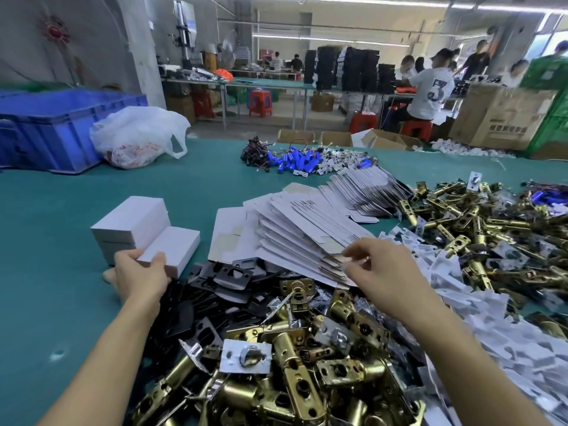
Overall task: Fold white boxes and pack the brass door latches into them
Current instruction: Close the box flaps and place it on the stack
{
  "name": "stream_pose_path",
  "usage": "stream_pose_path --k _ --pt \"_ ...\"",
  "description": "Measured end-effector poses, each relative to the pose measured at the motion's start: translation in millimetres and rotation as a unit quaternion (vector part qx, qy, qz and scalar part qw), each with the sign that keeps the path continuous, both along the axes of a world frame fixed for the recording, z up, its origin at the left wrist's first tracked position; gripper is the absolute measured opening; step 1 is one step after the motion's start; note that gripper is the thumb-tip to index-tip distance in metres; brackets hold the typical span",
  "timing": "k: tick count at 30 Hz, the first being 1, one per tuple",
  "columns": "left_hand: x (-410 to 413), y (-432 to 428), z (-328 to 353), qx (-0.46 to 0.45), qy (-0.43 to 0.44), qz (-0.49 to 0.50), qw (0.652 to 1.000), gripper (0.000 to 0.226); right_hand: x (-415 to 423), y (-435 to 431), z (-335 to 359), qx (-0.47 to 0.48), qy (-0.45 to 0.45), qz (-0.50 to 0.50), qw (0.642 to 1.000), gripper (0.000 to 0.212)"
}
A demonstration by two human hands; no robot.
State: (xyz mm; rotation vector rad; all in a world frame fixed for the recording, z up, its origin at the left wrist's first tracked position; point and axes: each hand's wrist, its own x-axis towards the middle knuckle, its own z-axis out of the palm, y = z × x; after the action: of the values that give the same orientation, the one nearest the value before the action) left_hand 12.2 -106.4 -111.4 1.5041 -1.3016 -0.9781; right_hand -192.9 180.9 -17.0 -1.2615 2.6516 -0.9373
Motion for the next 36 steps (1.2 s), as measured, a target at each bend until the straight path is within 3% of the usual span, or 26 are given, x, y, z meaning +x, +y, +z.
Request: stream_pose_path --k 4,8,11,14,18,20,25,30,33,36 --pt "1 3 6 0.024 -0.013 -0.009 1.000 0.044 -3 -28 3 0.059 0.010 0.019 0.998 0.040" --pt "0 9 11 -0.008 -0.139 -0.039 0.989 0.079 -3 -56 0 0.127 0.038 0.062 0.989 0.063" --pt "-2 16 12 -0.061 -0.208 -0.061 0.974 0.094 -2 -68 -6 0.154 -0.005 0.072 0.985 0.050" --pt "0 17 9 -0.075 -0.266 -0.111 0.954 0.078 -5 -69 -10 0.161 0.062 0.061 0.983 0.020" --pt "0 17 8 -0.079 -0.280 -0.119 0.949 0.057 -6 -72 -7 0.169 0.092 0.044 0.980 0.036" --pt "-2 19 9 -0.086 -0.294 -0.121 0.944 0.054 -6 -76 -7 0.181 0.089 0.045 0.979 0.032" --pt "-5 30 12 -0.113 -0.318 -0.108 0.935 0.049 -15 -75 -9 0.113 0.004 0.023 0.993 0.038" --pt "-15 46 29 -0.216 -0.245 -0.145 0.934 0.015 -24 -71 -16 0.047 -0.042 0.031 0.998 0.033" --pt "-26 58 51 -0.175 -0.145 -0.217 0.949 0.008 -26 -67 -20 0.029 -0.056 0.031 0.998 0.037" --pt "-35 74 68 -0.140 -0.069 -0.297 0.942 0.012 -26 -67 -22 0.058 -0.016 0.023 0.998 0.048"
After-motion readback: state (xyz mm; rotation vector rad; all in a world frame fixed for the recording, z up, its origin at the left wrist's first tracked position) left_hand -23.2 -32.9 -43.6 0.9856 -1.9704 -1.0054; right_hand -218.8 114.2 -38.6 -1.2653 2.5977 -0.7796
